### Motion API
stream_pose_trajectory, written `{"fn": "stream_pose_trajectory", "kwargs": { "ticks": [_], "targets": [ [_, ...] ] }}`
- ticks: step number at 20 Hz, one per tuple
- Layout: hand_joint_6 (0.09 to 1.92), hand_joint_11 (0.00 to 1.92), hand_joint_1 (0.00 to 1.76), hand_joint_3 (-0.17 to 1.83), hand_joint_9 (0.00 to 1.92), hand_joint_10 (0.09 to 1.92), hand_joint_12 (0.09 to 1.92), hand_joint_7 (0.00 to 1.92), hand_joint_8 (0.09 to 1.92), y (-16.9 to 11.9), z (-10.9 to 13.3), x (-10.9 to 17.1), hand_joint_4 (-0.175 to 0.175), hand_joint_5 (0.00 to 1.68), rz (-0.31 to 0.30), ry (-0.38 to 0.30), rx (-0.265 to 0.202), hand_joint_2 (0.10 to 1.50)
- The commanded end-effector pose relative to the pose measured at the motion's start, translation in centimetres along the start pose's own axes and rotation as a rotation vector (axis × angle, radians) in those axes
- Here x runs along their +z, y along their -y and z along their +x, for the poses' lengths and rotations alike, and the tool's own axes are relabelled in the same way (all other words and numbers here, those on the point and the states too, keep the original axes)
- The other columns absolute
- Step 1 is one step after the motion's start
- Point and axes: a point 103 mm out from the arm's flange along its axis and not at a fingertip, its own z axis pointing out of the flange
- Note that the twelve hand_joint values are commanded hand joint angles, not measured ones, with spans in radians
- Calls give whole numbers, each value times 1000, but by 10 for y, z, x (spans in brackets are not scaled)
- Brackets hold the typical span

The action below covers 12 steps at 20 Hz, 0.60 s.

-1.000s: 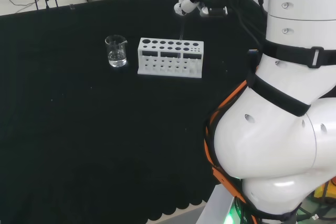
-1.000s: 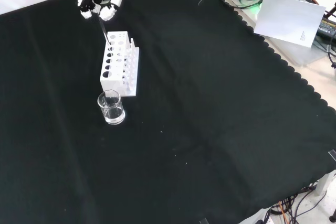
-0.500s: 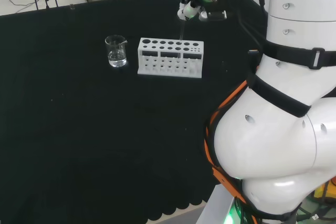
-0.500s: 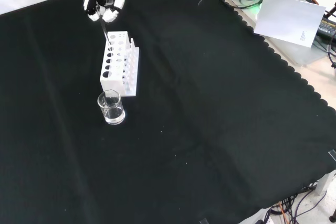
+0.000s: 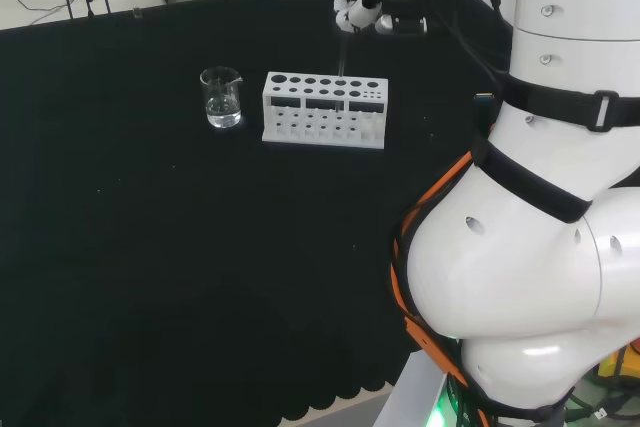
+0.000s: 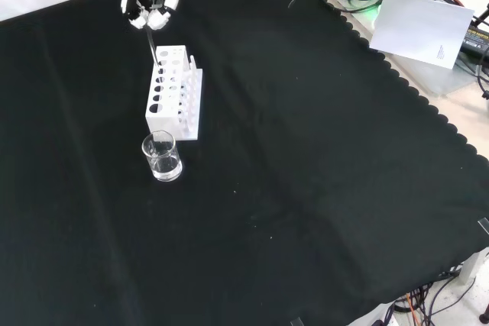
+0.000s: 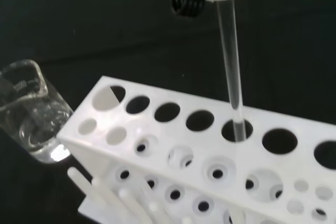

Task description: Take the glass rod from the white test tube rack.

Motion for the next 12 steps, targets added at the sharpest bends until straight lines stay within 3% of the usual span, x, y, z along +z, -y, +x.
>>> {"fn": "stream_pose_trajectory", "kwargs": {
  "ticks": [1, 7, 12],
  "targets": [
    [670, 1191, 1292, 501, 1661, 919, 817, 1131, 1150, 17, 31, -36, -175, 1070, -99, 44, 73, 826],
    [370, 1154, 1302, 327, 1684, 650, 802, 1166, 1052, 43, 55, -72, -175, 1201, -92, 93, 81, 881],
    [262, 1160, 1304, 214, 1713, 564, 804, 1170, 1029, 70, 69, -96, -175, 1241, -122, 76, 83, 932]
  ]
}}
